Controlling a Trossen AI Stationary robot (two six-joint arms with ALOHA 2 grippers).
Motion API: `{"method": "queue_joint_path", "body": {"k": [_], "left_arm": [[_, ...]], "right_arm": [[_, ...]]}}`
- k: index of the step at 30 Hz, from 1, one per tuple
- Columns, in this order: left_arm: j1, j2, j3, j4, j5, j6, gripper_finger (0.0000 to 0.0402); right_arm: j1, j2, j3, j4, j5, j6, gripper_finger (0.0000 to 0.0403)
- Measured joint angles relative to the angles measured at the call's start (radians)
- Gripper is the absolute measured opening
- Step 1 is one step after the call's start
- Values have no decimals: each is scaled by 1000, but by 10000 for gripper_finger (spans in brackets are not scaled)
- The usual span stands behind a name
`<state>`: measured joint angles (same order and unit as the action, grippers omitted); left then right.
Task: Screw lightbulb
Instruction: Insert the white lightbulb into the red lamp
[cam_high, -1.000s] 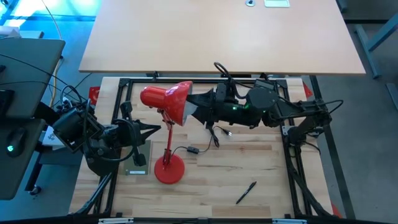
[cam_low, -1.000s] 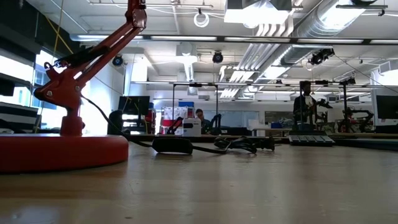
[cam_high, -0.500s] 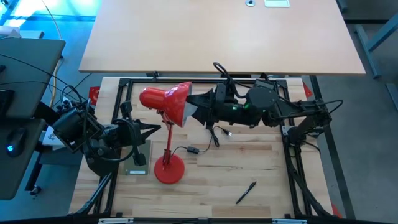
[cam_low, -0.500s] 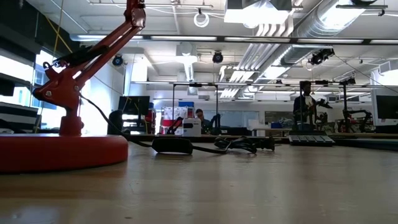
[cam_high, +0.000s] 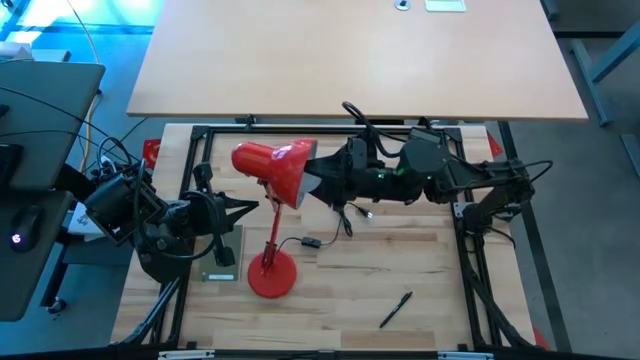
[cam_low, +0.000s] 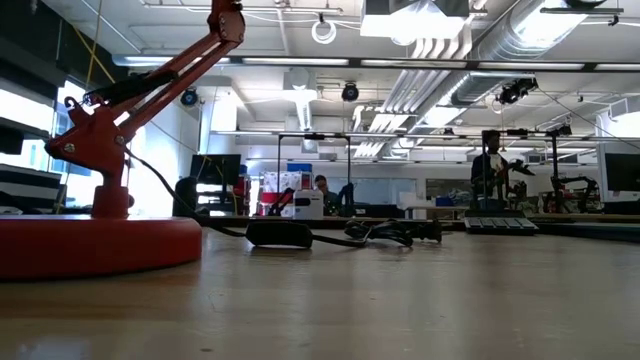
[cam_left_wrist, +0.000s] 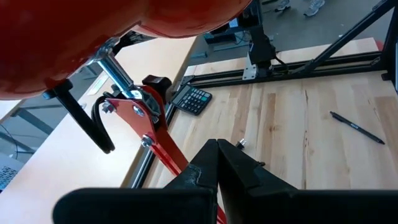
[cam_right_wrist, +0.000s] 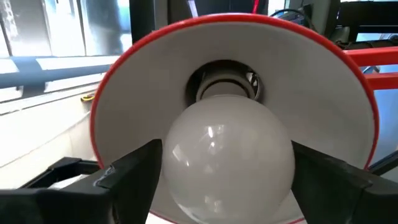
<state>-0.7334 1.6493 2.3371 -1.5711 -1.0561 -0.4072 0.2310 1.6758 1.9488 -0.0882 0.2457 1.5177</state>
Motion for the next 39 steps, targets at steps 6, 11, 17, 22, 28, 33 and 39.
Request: {"method": "queue_joint_path", "body": {"k": [6, 11, 17, 22, 28, 33, 39], "left_arm": [[0, 0, 0, 0, 0, -1, 0], [0, 0, 0, 0, 1, -1, 0], [0, 0, 0, 0, 2, -1, 0], [0, 0, 0, 0, 0, -1, 0], [0, 0, 0, 0, 0, -1, 0], [0, 0, 0, 0, -1, -1, 0], [0, 0, 2, 12, 19, -173, 0]], "right_arm": [[4, -3, 0, -4, -71, -14, 316], [7, -11, 0, -15, -92, -89, 317], [17, -77, 0, -155, -65, -142, 317], [33, -134, 2, -286, 17, -158, 317], [38, -151, 2, -307, -16, -359, 317], [38, -163, 2, -314, -57, -768, 317], [61, -159, 102, -451, 21, -1422, 317]]}}
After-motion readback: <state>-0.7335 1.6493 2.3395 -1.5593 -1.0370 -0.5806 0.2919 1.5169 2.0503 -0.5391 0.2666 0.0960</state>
